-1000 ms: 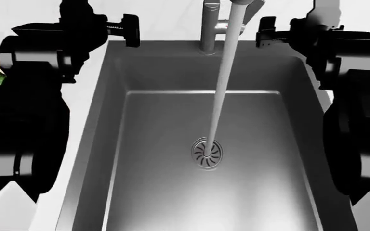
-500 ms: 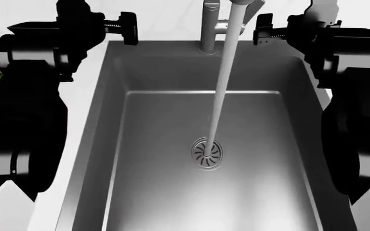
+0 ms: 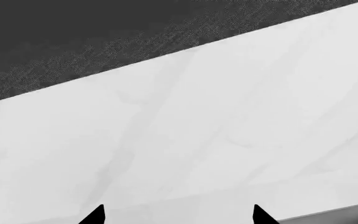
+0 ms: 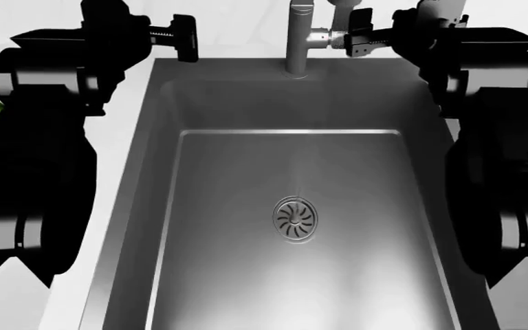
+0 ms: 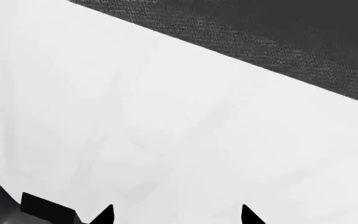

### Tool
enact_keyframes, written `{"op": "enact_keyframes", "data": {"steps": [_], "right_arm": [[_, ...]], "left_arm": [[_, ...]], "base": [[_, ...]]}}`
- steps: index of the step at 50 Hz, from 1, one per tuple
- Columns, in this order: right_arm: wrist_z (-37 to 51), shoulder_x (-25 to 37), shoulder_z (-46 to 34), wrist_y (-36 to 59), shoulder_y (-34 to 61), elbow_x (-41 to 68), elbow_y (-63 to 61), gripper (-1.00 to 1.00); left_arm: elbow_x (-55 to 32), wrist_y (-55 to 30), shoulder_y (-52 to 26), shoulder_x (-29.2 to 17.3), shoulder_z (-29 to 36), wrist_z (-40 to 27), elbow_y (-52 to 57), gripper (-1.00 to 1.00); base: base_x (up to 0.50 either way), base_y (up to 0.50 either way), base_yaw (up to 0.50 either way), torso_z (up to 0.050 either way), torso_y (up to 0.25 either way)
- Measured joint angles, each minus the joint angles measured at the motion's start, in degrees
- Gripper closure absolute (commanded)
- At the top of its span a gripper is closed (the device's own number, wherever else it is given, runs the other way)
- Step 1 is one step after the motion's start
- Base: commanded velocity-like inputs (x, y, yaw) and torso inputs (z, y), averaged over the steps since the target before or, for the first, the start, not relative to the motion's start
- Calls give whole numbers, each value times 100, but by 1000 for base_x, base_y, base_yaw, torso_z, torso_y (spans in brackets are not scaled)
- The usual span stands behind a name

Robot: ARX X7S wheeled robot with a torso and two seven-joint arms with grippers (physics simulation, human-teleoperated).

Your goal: Pick the sweet potatos and broccolis from the sink and place them in one bowl. Place the broccoli in the other bowl. Then turn off the sink faucet.

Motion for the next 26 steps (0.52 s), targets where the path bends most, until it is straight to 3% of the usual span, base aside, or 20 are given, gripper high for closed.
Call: {"op": "enact_keyframes", "data": {"steps": [26], "right_arm": [[-31,-2,-12,25,10,-100,5,-100]], "left_arm": [[-1,63,29,15,0,11,0,-100]], "base": [[0,0,0,0,0]]}}
